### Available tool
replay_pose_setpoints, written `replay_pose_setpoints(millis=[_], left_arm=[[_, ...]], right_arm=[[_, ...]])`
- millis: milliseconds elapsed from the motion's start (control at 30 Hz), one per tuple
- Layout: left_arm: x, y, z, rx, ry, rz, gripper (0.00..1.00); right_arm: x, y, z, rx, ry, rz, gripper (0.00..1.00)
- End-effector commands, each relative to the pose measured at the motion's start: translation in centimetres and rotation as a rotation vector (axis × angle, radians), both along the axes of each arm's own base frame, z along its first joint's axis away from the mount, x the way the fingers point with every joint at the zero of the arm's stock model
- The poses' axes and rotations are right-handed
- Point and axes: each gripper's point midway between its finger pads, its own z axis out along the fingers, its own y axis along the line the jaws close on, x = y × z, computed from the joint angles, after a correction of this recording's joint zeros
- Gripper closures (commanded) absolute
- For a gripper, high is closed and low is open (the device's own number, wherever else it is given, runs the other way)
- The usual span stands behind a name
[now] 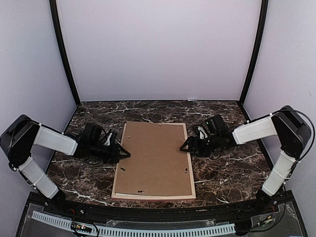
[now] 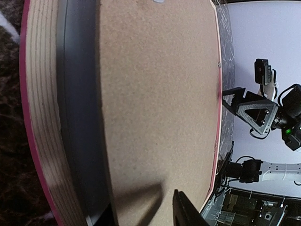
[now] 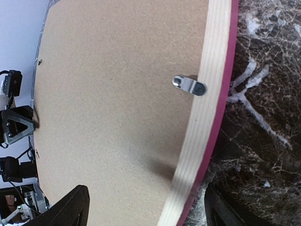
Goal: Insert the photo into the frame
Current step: Place the backboard on the frame body.
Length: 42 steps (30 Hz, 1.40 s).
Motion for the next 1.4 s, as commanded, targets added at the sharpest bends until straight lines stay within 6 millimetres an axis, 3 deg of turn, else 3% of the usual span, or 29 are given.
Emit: replay_pose_setpoints(millis=[0,133,367,600,867,1367], left_arm=[[-0.4,-1.8,0.1,-0.025,-0.017,-0.021,0.64],[-1.0,-2.9,-0.4,-0.014,-0.009,-0.038,0.62],[-0.6,-2.8,-1.4,0.03,-0.011,-0.026,0.61],[-0.4,-2.5,-1.9,0.07,-0.015,-0.029,0.6],[-0.3,-2.5,-2.0,0.084,-0.017,-0.037,0.6],[-0.2,-2.6,-2.2,0.101,-0.022,-0.059,0.56]], right_arm=[[1.2,0.5,0.8,-0.024,-0.047,0.011,0.14],[1.8,0.3,0.9,-0.049,-0.063,0.004,0.14],[1.8,-1.0,0.6,-0.118,-0.062,-0.038,0.15],[3.9,-2.7,2.8,-0.226,-0.172,-0.098,0.15],[5.6,-1.6,3.9,-0.26,-0.251,-0.018,0.14],[7.6,0.5,2.4,-0.287,-0.27,0.088,0.14]])
